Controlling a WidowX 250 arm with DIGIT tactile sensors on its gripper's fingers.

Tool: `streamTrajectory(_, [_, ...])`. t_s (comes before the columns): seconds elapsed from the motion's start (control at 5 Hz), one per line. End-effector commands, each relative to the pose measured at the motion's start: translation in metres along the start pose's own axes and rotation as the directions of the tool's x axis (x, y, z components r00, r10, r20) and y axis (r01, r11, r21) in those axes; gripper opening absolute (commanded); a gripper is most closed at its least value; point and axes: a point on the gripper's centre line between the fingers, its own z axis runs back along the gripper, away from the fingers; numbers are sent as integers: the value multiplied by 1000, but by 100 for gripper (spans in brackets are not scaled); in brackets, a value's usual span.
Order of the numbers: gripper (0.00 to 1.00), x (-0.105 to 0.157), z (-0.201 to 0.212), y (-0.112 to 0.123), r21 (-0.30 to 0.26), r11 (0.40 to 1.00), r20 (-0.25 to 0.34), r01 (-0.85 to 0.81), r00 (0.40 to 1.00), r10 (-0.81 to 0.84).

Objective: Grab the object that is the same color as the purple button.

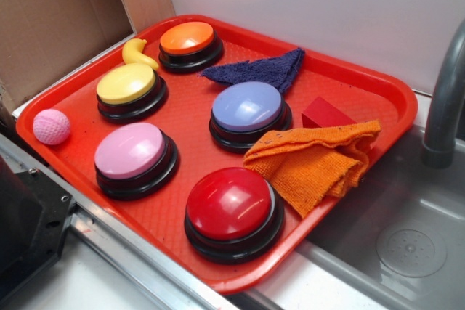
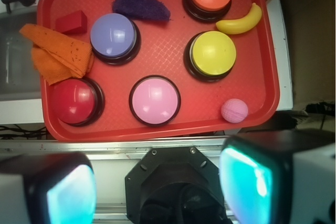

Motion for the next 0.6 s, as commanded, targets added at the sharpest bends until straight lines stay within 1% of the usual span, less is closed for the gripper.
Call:
streamTrajectory(0.0, [100,0,0,0,0,1000,0,0,1000,0])
streamTrajectory(0.2, [100,21,-17,-3,-3,1000,40,-28,999,28])
streamTrajectory(0.4, [100,45,-32,-1,18,996,90,-87,992,85])
